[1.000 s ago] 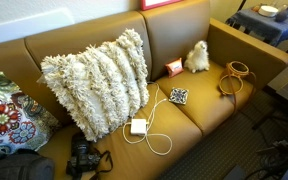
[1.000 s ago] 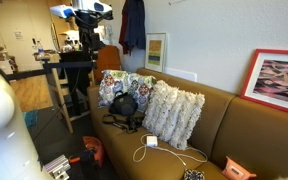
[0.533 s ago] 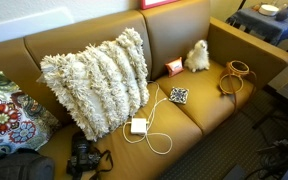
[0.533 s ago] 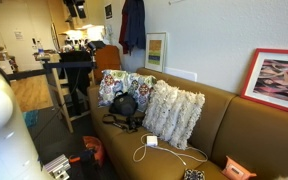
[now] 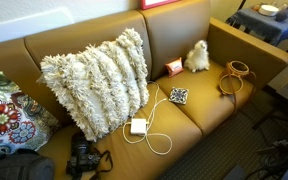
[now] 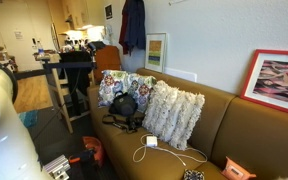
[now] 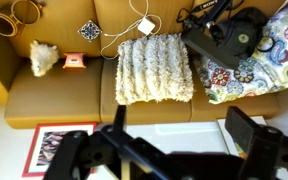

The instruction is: Move the brown bag to the left

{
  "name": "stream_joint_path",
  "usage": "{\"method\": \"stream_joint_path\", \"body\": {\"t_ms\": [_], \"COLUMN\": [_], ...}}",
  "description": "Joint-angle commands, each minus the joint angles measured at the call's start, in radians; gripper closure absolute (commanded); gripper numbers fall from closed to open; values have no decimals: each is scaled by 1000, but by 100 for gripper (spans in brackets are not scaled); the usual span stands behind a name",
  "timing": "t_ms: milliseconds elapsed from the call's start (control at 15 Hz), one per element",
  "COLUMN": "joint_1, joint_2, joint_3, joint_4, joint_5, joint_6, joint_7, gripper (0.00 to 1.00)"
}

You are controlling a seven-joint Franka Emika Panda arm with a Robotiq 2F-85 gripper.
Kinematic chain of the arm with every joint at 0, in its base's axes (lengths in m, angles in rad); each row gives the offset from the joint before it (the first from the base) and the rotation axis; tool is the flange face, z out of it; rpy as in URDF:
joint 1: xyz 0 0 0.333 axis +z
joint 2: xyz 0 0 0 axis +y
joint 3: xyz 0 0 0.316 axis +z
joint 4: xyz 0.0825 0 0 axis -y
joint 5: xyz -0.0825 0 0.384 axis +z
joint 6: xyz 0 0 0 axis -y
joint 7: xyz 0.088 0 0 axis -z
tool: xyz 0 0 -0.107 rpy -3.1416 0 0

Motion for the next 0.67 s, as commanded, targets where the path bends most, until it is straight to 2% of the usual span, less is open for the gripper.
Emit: {"method": "stream_joint_path", "body": {"t_ms": [0,200,600], "joint_1": [-93,-132,-149], "joint_2": [40,39,13], "joint_3": [-35,-122,-329], "joint_4": [54,3,-170], "joint_5": [-90,-166,-241], "joint_6": [-31,-4,103], "joint_7": [-35,-82,-228], "gripper": [0,0,0]}}
